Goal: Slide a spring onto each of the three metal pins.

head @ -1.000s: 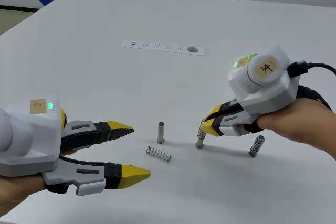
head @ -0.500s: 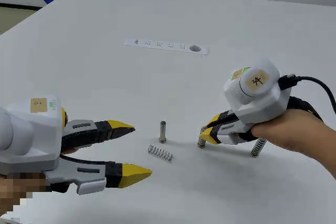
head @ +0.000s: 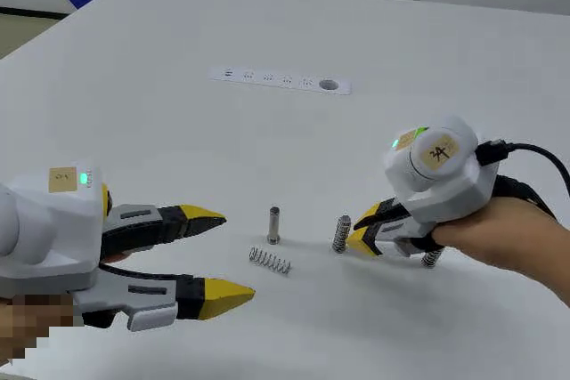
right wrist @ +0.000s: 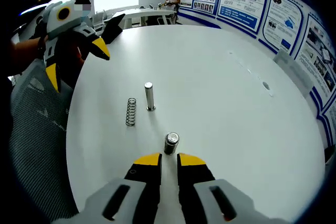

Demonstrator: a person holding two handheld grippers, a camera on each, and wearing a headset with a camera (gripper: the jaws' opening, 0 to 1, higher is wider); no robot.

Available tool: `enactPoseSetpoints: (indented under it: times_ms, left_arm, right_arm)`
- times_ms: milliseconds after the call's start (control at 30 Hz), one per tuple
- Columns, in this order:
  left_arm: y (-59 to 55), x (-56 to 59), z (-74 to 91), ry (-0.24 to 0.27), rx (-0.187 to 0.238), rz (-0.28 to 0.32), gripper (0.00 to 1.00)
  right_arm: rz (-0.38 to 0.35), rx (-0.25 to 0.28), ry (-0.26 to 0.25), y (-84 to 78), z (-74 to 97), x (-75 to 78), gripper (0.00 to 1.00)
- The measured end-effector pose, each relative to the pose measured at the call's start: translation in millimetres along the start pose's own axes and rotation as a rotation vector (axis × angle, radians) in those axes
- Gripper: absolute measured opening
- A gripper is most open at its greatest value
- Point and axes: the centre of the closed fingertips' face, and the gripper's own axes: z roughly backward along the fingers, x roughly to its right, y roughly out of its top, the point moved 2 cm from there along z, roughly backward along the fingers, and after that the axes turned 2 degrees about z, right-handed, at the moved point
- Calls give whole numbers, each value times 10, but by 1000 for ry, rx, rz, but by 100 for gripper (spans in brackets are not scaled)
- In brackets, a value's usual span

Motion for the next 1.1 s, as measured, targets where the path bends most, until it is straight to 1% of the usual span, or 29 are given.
enactPoseSetpoints:
  times_ms: [100, 200, 333, 500, 600, 700, 767, 933, 1100]
  left_arm:
    - [5, 5, -5, -2, 0, -2, 56]
    - [8, 10, -9, -5, -1, -4, 56]
    - [10, 17, -13, -7, -1, -5, 56]
    - [11, 23, -5, -7, -1, -7, 56]
    - [11, 22, 10, -5, -1, -7, 56]
    - [5, 25, 19, -3, -1, -6, 56]
    - [-3, 29, 23, -3, -2, -5, 56]
    - [-19, 38, 29, -3, -7, -3, 55]
    - [-8, 30, 30, 0, -5, -3, 55]
  right_arm:
    - [-3, -5, 3, -32, 28, -60, 12]
    - [1, -2, 9, -21, 46, -139, 12]
    - [8, 0, 24, 1, 23, -248, 12]
    - [24, 9, 55, 79, -33, -396, 12]
    - [37, 19, 72, 159, -89, -474, 12]
    - [39, 32, 89, 232, -150, -527, 12]
    - [47, 40, 89, 282, -198, -549, 13]
    - [61, 45, 108, 367, -297, -604, 15]
    - [57, 50, 113, 416, -390, -596, 15]
